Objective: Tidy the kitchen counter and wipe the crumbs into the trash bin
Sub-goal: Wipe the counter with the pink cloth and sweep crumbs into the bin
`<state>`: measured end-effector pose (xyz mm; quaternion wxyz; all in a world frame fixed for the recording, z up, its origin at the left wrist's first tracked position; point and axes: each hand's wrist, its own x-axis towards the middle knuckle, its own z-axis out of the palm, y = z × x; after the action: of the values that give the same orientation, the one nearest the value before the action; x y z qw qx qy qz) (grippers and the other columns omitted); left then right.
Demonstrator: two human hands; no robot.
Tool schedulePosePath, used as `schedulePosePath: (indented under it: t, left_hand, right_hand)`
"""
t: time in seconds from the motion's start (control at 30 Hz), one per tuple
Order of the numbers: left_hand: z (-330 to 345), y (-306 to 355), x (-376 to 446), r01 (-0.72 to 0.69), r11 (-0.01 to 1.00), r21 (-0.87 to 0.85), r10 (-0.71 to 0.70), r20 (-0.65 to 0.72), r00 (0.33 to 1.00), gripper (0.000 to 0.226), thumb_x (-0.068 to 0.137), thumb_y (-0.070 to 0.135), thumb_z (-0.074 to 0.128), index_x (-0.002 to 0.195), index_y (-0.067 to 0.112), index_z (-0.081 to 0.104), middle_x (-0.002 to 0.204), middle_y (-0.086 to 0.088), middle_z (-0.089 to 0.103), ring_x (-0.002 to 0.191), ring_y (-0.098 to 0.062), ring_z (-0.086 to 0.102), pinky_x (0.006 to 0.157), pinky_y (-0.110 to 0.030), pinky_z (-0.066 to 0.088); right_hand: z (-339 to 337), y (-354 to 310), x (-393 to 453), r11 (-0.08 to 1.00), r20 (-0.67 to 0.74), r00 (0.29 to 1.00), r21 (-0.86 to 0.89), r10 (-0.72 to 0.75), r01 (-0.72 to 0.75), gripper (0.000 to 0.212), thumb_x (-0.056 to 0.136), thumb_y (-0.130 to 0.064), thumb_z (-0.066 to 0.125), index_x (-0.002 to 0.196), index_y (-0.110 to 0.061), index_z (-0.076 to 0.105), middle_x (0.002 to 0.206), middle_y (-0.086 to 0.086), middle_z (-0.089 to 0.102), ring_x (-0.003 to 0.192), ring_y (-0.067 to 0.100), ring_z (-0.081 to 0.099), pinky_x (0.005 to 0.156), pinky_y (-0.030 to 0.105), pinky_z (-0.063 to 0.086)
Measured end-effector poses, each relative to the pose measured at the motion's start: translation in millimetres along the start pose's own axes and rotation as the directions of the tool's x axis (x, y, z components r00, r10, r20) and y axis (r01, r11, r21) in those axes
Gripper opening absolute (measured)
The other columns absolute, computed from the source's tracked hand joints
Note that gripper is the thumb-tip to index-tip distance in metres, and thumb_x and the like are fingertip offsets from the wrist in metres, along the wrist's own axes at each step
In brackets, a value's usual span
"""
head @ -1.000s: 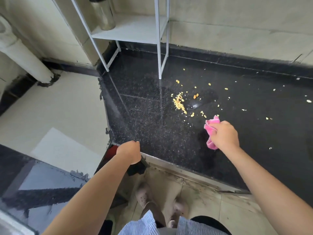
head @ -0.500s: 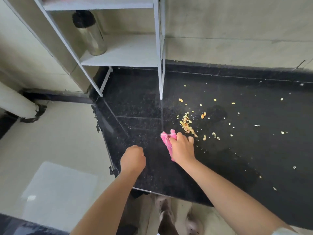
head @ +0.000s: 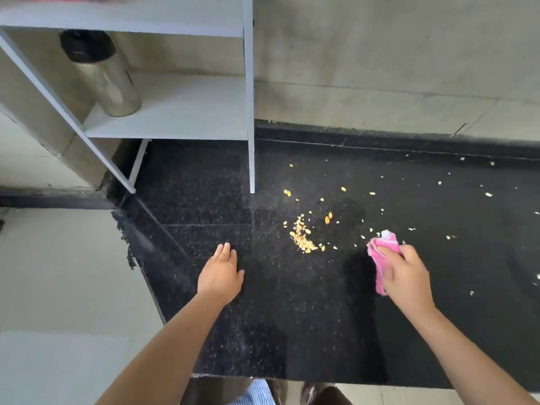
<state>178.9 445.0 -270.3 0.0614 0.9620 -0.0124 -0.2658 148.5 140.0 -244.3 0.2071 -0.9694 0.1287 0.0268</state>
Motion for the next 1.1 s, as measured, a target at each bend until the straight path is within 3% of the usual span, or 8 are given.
schedulePosePath:
  t: [0.13, 0.23, 0.33, 0.4, 0.6, 0.77, 0.9, 1.1]
  left_hand:
    - [-4, -3, 3, -0.024, 1.0, 0.008, 0.024, 0.038, 0.999, 0.055, 0.102, 0.03, 0.03, 0.151, 0.011, 0.012, 0.16, -0.001, -0.001, 0.148, -0.015, 0.0, 0.115, -0.029, 0.027]
    - [-7, -4, 5, -0.029, 0.998, 0.047, 0.026, 0.072, 0.997, 0.054, 0.102, 0.028, 0.03, 0.15, 0.011, 0.013, 0.16, 0.0, -0.001, 0.148, -0.015, 0.001, 0.112, -0.03, 0.034]
    - [-12, -6, 7, -0.047, 0.995, 0.093, 0.037, 0.111, 0.993, 0.054, 0.102, 0.026, 0.03, 0.151, 0.012, 0.011, 0.16, 0.001, -0.003, 0.148, -0.014, 0.002, 0.112, -0.032, 0.035]
    - [-14, -8, 10, -0.062, 0.991, 0.118, 0.047, 0.133, 0.99, 0.054, 0.102, 0.025, 0.029, 0.151, 0.012, 0.01, 0.16, 0.001, -0.003, 0.148, -0.014, 0.002, 0.113, -0.032, 0.034]
    - [-17, -5, 13, -0.07, 0.978, 0.194, 0.035, 0.179, 0.983, 0.053, 0.103, 0.026, 0.025, 0.151, 0.01, 0.009, 0.16, -0.002, -0.003, 0.148, -0.015, 0.003, 0.109, -0.033, 0.04]
    - [-23, -7, 13, -0.117, 0.97, 0.213, 0.071, 0.212, 0.975, 0.054, 0.103, 0.027, 0.027, 0.151, 0.011, 0.01, 0.16, -0.003, -0.003, 0.148, -0.016, 0.003, 0.112, -0.033, 0.035]
    - [-31, -14, 12, -0.136, 0.97, 0.203, 0.088, 0.231, 0.969, 0.052, 0.103, 0.027, 0.027, 0.151, 0.014, 0.012, 0.16, 0.0, -0.001, 0.148, -0.016, 0.005, 0.114, -0.034, 0.03]
    - [-29, -26, 17, -0.017, 0.985, 0.173, 0.011, 0.036, 0.999, 0.055, 0.103, 0.03, 0.026, 0.152, 0.013, 0.007, 0.16, -0.002, -0.003, 0.148, -0.017, -0.004, 0.119, -0.032, 0.014]
  right_hand:
    - [25, -78, 0, 0.97, 0.005, 0.97, -0.026, -0.242, 0.243, 0.032, 0.086, -0.011, 0.056, 0.117, -0.018, 0.062, 0.102, 0.003, 0.057, 0.091, 0.02, 0.055, 0.066, 0.008, 0.028]
    - [59, -132, 5, 0.893, 0.05, 0.893, -0.018, -0.448, 0.449, 0.051, 0.043, -0.006, 0.087, 0.09, -0.02, 0.073, 0.069, 0.0, 0.057, 0.058, 0.018, 0.058, 0.049, 0.023, 0.04]
    - [87, -155, 7, 0.854, 0.204, 0.861, -0.15, -0.467, 0.499, 0.039, 0.075, -0.013, 0.07, 0.113, -0.017, 0.063, 0.105, 0.008, 0.056, 0.096, 0.028, 0.057, 0.081, 0.038, 0.044]
    - [96, -153, 10, 0.851, 0.216, 0.874, -0.217, -0.435, 0.478, 0.035, 0.086, -0.011, 0.057, 0.12, -0.016, 0.059, 0.115, 0.009, 0.051, 0.108, 0.029, 0.051, 0.095, 0.04, 0.035]
    - [68, -84, 24, 0.886, 0.063, 0.959, -0.37, -0.277, 0.28, 0.042, 0.036, -0.006, 0.087, 0.069, -0.024, 0.07, 0.073, 0.004, 0.062, 0.066, 0.024, 0.065, 0.06, 0.037, 0.05]
    - [28, 1, 27, 0.858, 0.054, 0.995, -0.503, -0.085, 0.101, 0.053, 0.023, 0.008, 0.085, 0.069, -0.015, 0.074, 0.062, 0.013, 0.056, 0.05, 0.032, 0.059, 0.061, 0.044, 0.05]
    - [12, -4, 31, 0.862, -0.007, 0.978, -0.474, -0.209, 0.181, 0.066, 0.018, 0.015, 0.083, 0.077, -0.013, 0.075, 0.059, 0.011, 0.054, 0.046, 0.031, 0.057, 0.057, 0.042, 0.05]
    - [49, -123, 44, 0.816, -0.032, 0.866, -0.355, -0.498, 0.456, 0.064, 0.019, -0.003, 0.088, 0.079, -0.022, 0.075, 0.06, 0.0, 0.055, 0.051, 0.018, 0.058, 0.054, 0.035, 0.052]
